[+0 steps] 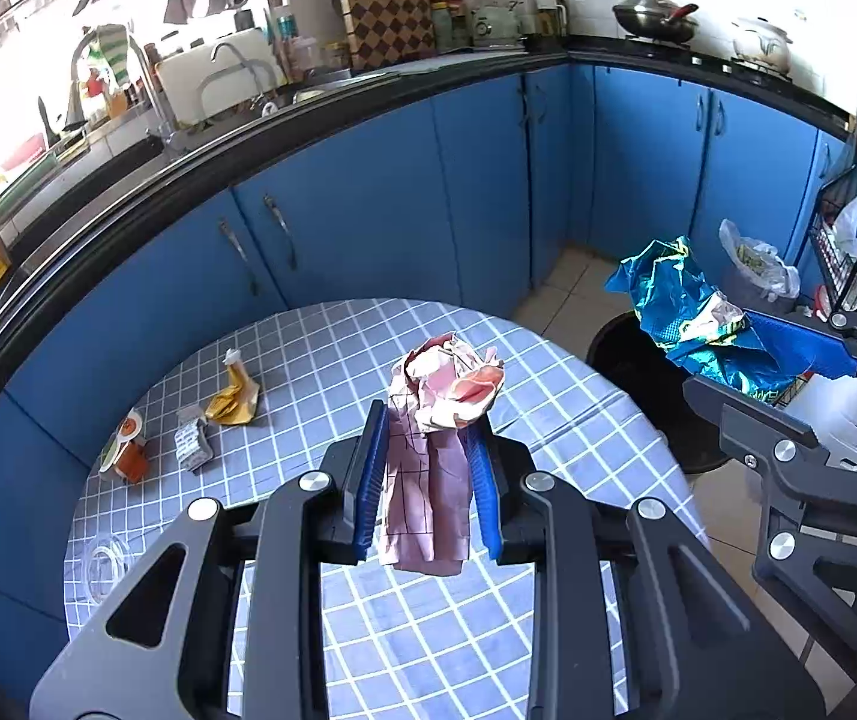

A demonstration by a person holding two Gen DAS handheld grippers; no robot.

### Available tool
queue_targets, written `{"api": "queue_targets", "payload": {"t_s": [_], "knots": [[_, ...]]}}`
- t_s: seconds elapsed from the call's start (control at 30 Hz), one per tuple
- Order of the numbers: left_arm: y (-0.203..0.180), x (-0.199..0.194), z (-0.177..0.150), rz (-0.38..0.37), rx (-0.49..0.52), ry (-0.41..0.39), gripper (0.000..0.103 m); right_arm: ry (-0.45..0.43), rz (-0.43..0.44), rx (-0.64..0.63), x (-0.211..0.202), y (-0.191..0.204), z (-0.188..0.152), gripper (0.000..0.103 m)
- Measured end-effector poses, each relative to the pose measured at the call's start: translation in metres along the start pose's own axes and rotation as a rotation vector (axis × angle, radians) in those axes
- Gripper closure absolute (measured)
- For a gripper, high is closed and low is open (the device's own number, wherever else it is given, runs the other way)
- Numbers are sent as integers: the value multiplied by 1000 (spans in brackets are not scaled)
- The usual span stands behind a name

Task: Collect trash
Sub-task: 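Carry both wrappers over the bin and open the right tool while the left tool holds the pink wrapper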

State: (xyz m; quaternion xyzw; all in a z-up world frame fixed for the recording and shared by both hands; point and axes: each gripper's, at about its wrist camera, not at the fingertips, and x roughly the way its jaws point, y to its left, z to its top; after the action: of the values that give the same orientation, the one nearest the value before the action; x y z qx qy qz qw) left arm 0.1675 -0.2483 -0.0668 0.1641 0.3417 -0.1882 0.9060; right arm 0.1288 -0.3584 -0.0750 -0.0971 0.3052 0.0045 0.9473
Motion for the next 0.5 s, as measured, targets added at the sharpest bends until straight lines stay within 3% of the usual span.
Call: {"api": "queue_targets", "payload": {"t_s": [0.5], "knots": [[-59, 5, 17, -31, 70, -12, 76, 10, -36, 90, -4, -50, -27, 69]]}}
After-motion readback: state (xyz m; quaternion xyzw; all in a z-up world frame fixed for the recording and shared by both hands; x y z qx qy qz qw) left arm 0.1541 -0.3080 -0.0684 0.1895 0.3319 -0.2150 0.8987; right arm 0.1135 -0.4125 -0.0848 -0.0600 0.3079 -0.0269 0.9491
